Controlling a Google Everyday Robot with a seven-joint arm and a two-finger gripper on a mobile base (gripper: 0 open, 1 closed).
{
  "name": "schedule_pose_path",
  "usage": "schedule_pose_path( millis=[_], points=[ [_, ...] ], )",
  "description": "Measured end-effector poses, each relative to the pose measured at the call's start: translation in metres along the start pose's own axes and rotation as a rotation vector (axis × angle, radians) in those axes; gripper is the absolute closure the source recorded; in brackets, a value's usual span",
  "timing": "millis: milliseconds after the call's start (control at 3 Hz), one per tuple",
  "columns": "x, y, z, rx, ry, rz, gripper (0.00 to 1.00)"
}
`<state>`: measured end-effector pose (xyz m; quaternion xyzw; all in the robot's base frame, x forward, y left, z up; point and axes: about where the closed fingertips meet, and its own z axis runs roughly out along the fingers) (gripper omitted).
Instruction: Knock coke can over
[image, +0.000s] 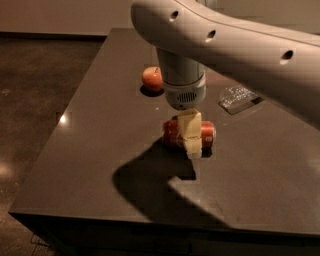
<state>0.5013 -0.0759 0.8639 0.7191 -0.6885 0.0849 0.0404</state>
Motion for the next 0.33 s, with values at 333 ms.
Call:
schedule_pose_path(
  millis=[333],
  points=[
    [0.0,0.0001,0.0003,0.0,0.0,0.0,0.0]
  ],
)
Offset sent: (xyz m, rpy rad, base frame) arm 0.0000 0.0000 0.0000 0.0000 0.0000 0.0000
